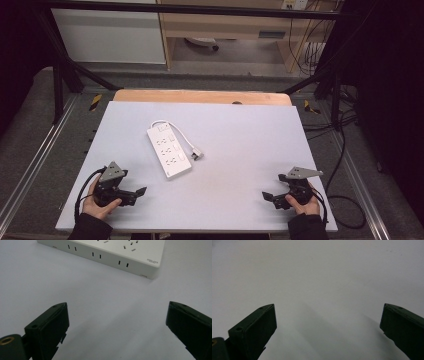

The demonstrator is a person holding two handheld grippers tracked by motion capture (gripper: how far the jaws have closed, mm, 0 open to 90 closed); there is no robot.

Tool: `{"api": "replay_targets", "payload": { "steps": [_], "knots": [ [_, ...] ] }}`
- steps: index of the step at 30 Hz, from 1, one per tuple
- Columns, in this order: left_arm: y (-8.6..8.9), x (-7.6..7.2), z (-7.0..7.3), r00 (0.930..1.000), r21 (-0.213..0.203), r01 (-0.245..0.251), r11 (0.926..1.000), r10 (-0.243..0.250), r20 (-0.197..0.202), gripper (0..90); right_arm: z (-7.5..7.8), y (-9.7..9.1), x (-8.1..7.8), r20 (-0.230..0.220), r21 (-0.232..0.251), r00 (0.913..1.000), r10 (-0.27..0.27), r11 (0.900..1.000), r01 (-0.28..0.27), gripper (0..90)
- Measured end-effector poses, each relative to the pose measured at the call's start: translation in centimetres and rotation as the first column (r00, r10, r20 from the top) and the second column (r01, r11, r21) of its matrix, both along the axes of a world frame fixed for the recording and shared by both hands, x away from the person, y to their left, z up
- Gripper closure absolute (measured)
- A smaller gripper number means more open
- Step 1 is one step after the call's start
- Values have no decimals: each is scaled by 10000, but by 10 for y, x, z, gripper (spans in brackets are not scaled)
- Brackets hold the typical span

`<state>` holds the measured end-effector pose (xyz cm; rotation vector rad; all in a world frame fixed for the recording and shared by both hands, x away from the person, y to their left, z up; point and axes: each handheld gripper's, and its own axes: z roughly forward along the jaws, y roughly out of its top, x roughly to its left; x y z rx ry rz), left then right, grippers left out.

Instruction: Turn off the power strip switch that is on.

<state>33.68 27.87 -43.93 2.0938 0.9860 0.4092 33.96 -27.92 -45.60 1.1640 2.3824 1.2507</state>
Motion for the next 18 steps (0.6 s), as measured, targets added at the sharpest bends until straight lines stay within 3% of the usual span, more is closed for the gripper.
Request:
{"api": "replay_targets", "payload": {
  "steps": [18],
  "knots": [
    [-7,5,9,10000,94,15,10000,-16,79,46,-1,0,1,0,-161,10000,-48,9999,48,13]
  ]
}}
